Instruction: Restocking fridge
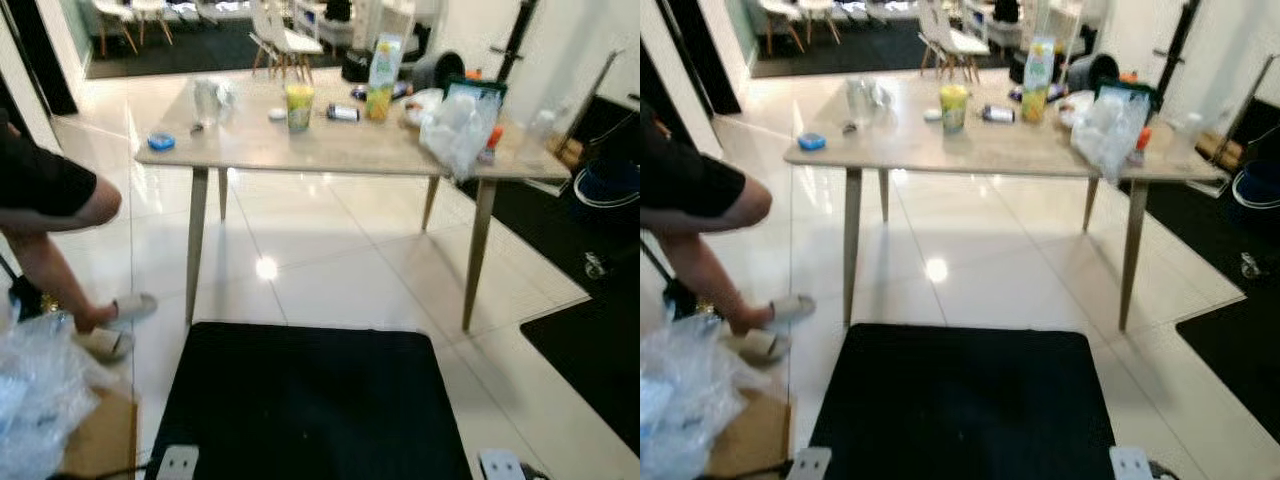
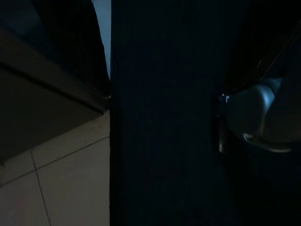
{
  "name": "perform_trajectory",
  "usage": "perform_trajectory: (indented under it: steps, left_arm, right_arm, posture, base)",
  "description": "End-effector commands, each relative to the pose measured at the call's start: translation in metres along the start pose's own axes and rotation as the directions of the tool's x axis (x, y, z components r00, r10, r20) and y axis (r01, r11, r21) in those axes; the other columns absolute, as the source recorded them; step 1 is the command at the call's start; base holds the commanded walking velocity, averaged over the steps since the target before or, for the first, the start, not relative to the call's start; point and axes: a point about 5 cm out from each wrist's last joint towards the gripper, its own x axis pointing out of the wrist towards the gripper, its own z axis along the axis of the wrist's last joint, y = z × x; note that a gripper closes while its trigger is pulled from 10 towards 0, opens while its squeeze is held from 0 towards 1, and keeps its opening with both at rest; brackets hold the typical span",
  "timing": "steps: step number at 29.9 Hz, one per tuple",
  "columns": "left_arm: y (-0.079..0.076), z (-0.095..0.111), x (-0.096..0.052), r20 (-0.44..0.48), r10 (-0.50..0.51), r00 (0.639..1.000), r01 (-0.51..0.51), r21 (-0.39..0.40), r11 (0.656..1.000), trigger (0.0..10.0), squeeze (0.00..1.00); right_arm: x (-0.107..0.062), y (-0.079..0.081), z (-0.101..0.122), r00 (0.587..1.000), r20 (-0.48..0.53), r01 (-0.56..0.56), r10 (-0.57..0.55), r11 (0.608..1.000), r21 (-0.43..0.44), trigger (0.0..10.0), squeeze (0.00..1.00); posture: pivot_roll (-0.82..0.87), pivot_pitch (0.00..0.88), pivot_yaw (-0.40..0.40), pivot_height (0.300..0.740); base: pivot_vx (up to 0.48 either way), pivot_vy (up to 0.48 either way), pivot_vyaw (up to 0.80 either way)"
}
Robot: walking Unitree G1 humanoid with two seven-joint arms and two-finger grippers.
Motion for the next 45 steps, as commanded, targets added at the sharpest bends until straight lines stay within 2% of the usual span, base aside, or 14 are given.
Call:
perform_trajectory:
  steps: [1, 28, 30, 36, 45]
  left_arm:
    - [-0.0003, -0.0071, -0.0009, -0.026, -0.003, 1.0, 0.003, 0.007, 1.0, 10.0, 0.0]
    - [-0.0017, -0.0068, -0.0007, -0.026, -0.011, 1.0, 0.012, 0.013, 1.0, 10.0, 0.0]
    - [-0.0021, -0.0067, -0.0006, -0.026, -0.012, 1.0, 0.013, 0.013, 1.0, 10.0, 0.0]
    - [-0.0031, -0.0066, -0.0004, -0.025, -0.014, 1.0, 0.014, 0.009, 1.0, 10.0, 0.0]
    - [-0.0036, -0.0059, -0.0002, -0.023, -0.015, 1.0, 0.015, 0.009, 1.0, 10.0, 0.0]
  right_arm:
    - [0.0008, 0.0016, 0.0053, 1.0, 0.012, -0.005, 0.006, 1.0, -0.006, 10.0, 0.0]
    - [0.0005, -0.0003, 0.0043, 1.0, 0.014, -0.003, 0.003, 1.0, -0.004, 10.0, 0.0]
    - [0.0004, -0.0003, 0.0035, 1.0, 0.009, -0.001, 0.001, 1.0, 0.017, 10.0, 0.0]
    - [0.0008, 0.0052, 0.0022, 1.0, 0.008, -0.006, 0.006, 1.0, 0.013, 10.0, 0.0]
    - [0.0009, 0.0064, 0.0024, 1.0, 0.01, -0.009, 0.009, 1.0, 0.013, 10.0, 0.0]
  posture:
    - [0.09, 0.0, -0.019, 0.74]
    - [0.08, 0.0, -0.02, 0.74]
    - [0.08, 0.0, -0.022, 0.74]
    - [0.08, 0.0, -0.022, 0.74]
    - [0.08, 0.0, -0.02, 0.74]
  base:
    - [0.296, 0.0, 0.0]
    - [0.295, 0.0, 0.0]
    - [0.296, 0.0, 0.0]
    - [0.296, 0.0, -0.73]
    - [0.296, 0.0, 0.0]
